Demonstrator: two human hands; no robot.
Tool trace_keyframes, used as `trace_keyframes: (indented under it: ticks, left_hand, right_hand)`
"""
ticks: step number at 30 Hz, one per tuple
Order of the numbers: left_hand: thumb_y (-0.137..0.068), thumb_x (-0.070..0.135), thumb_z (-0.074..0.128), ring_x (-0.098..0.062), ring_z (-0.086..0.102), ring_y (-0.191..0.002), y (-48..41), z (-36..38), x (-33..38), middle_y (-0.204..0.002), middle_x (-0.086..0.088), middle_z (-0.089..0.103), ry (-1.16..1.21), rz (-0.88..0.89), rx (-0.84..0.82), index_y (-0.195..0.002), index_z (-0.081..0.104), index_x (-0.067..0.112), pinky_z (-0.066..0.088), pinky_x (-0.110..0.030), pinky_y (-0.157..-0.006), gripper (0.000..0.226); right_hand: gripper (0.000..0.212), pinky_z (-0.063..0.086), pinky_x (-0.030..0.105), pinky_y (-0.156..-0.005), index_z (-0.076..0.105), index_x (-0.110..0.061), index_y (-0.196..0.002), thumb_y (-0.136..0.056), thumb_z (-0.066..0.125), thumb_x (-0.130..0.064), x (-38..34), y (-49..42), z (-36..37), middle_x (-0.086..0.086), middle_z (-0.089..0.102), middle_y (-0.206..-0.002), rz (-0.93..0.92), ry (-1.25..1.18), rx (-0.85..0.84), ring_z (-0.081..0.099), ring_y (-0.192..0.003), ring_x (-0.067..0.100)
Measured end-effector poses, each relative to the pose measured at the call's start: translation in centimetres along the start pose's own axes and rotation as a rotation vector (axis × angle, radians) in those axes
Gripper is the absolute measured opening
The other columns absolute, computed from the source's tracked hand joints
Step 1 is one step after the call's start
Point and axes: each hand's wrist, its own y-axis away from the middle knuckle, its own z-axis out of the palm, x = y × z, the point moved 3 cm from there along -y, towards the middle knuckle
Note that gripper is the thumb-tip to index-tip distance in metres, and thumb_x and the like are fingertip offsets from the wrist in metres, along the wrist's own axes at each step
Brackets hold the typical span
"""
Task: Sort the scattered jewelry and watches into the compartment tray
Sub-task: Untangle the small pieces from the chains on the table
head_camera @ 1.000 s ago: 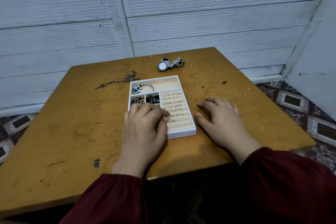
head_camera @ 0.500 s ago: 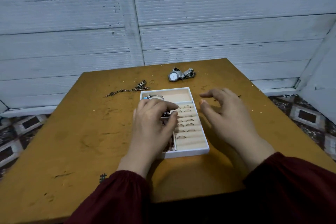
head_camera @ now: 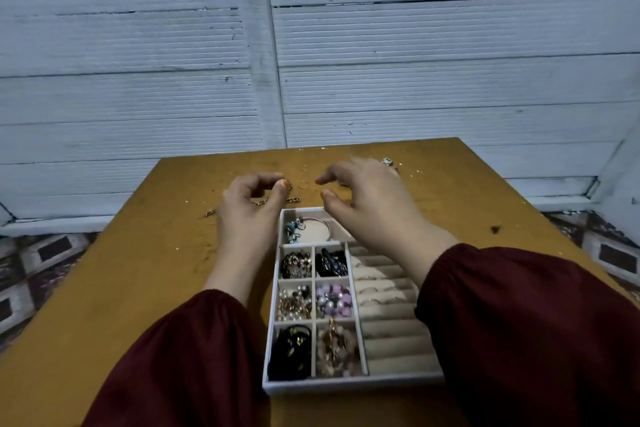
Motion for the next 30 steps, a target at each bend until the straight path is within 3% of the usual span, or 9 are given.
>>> trace_keyframes:
  ticks: [3, 7, 10, 13, 19, 25, 30]
  left_hand:
    - [-0.082, 0.033, 0.067, -0.016, 0.065, -0.092, -1.5, 1.0, -1.1, -0.092, 0.007, 0.070, -0.026, -0.004, -0.026, -0.083, 0.068, 0.036, 0.053, -0.047, -0.086, 0.003]
    - [-0.084, 0.033, 0.067, -0.019, 0.058, -0.101, -3.8, 2.3, -2.7, -0.098, 0.009, 0.067, -0.167, 0.004, -0.080, -0.083, 0.064, 0.043, 0.049, -0.048, -0.090, 0.010]
    - [-0.085, 0.039, 0.065, -0.020, 0.044, -0.111, -5.4, 3.2, -3.5, -0.099, 0.011, 0.059, -0.355, 0.037, -0.121, -0.096, 0.068, 0.041, 0.036, -0.039, -0.097, 0.011]
    - [-0.086, 0.045, 0.063, -0.022, 0.034, -0.112, -6.5, 4.0, -3.7, -0.098, 0.010, 0.047, -0.609, 0.042, -0.166, -0.103, 0.069, 0.039, 0.021, -0.030, -0.084, 0.019]
    - [-0.084, 0.050, 0.063, -0.027, 0.032, -0.110, -8.4, 5.0, -4.4, -0.110, 0.004, 0.054, -0.760, 0.072, -0.320, -0.104, 0.069, 0.040, 0.021, -0.036, -0.084, 0.023]
    - [-0.085, 0.047, 0.062, -0.029, 0.032, -0.115, -8.6, 5.4, -4.9, -0.112, 0.002, 0.053, -0.812, 0.066, -0.340, -0.100, 0.069, 0.039, 0.026, -0.041, -0.092, 0.018]
    - [-0.088, 0.040, 0.059, -0.028, 0.031, -0.115, -8.3, 5.7, -4.9, -0.117, 0.003, 0.050, -0.781, 0.075, -0.390, -0.104, 0.067, 0.043, 0.023, -0.040, -0.091, 0.017]
  right_hand:
    - [0.023, 0.033, 0.037, -0.094, 0.060, -0.033, -0.113, -0.093, 0.050, -0.036, 0.6, -2.5, 1.3, -0.013, 0.051, -0.095, -0.020, 0.078, -0.049, 0.049, -0.108, 0.017]
    - [0.024, 0.030, 0.038, -0.096, 0.059, -0.034, -0.115, -0.093, 0.050, -0.033, 1.9, -5.7, 3.3, -0.008, 0.061, -0.118, -0.015, 0.160, -0.086, 0.048, -0.116, 0.021]
    - [0.025, 0.029, 0.037, -0.097, 0.059, -0.034, -0.116, -0.092, 0.050, -0.031, 3.0, -7.7, 4.8, -0.006, 0.061, -0.121, -0.016, 0.206, -0.098, 0.046, -0.118, 0.023]
    - [0.027, 0.029, 0.038, -0.097, 0.060, -0.034, -0.115, -0.091, 0.049, -0.027, 3.3, -9.2, 6.1, -0.004, 0.062, -0.118, -0.063, 0.285, -0.100, 0.047, -0.117, 0.024]
    - [0.029, 0.029, 0.040, -0.099, 0.060, -0.032, -0.116, -0.092, 0.049, -0.022, 4.0, -12.9, 7.2, -0.003, 0.063, -0.118, -0.106, 0.352, -0.107, 0.048, -0.117, 0.026]
    - [0.028, 0.028, 0.040, -0.099, 0.059, -0.031, -0.117, -0.092, 0.053, -0.022, 4.4, -15.1, 8.8, 0.000, 0.062, -0.120, -0.100, 0.385, -0.140, 0.046, -0.118, 0.027]
    - [0.031, 0.025, 0.042, -0.102, 0.056, -0.033, -0.124, -0.097, 0.045, -0.025, 5.0, -15.2, 9.8, 0.003, 0.057, -0.127, -0.086, 0.433, -0.226, 0.042, -0.122, 0.030]
